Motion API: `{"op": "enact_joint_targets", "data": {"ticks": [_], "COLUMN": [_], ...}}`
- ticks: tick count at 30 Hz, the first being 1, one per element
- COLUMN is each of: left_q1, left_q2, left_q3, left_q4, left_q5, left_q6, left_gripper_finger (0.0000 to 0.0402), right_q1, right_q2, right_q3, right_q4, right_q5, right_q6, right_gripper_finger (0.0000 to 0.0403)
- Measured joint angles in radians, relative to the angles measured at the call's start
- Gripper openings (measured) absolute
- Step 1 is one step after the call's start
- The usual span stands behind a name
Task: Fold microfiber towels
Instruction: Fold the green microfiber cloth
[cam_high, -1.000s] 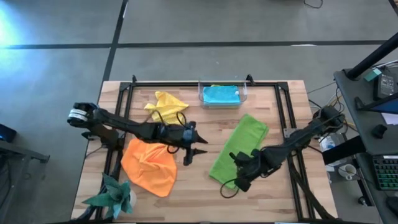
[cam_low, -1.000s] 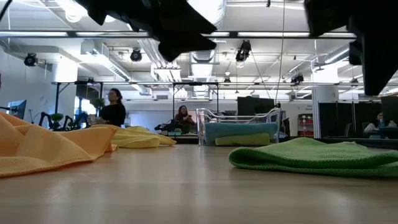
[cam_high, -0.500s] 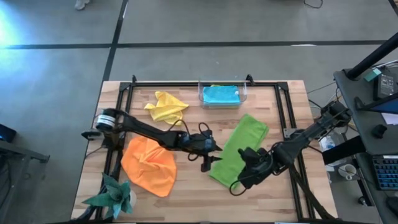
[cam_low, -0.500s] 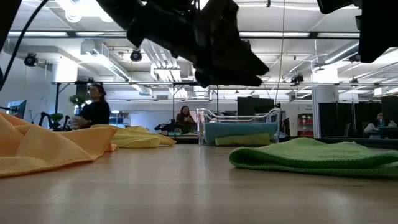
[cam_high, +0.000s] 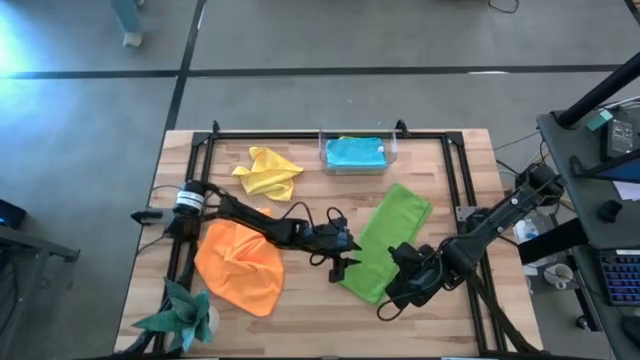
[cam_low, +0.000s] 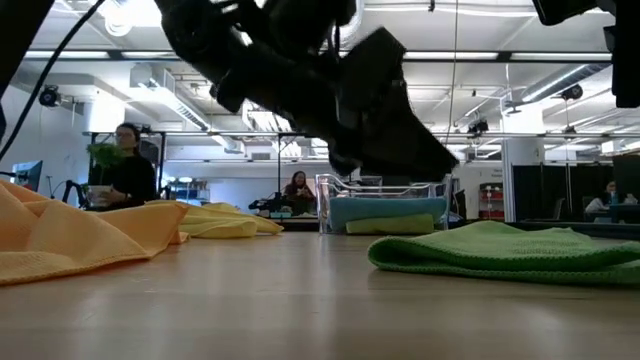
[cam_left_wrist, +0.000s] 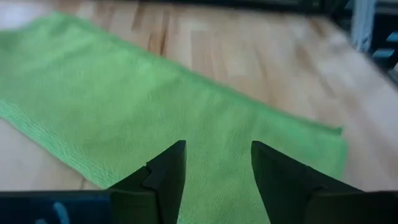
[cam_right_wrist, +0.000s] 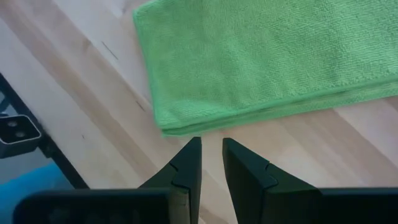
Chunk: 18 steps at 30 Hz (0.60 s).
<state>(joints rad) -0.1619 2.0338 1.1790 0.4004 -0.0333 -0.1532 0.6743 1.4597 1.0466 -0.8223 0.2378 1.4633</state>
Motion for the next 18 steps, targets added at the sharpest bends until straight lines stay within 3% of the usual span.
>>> {"op": "enact_joint_targets", "data": {"ticks": [3,11,18], "left_q1": [0.000,0.000,-0.028], "left_q2": [0.038,0.097,0.087], "left_q3": [0.002,-0.002,-0.001], "left_q4": [-0.008,-0.032,-0.218], "left_q5": [0.000,-0.002,-0.010], "left_q6": [-0.006,-0.208,-0.513], "left_gripper_finger": [0.0152,0.0119,0.0084], "right_q1": [0.000,0.000,0.000], "right_q2": [0.000,0.000,0.000], "right_q3": [-0.004,-0.014,-0.021], "right_q4": [-0.002,-0.001,-0.004], "right_q5": [0.001,0.002,0.002], "right_q6": [0.003,0.003,0.003], "right_gripper_finger": [0.0063,0.0063,0.0063]}}
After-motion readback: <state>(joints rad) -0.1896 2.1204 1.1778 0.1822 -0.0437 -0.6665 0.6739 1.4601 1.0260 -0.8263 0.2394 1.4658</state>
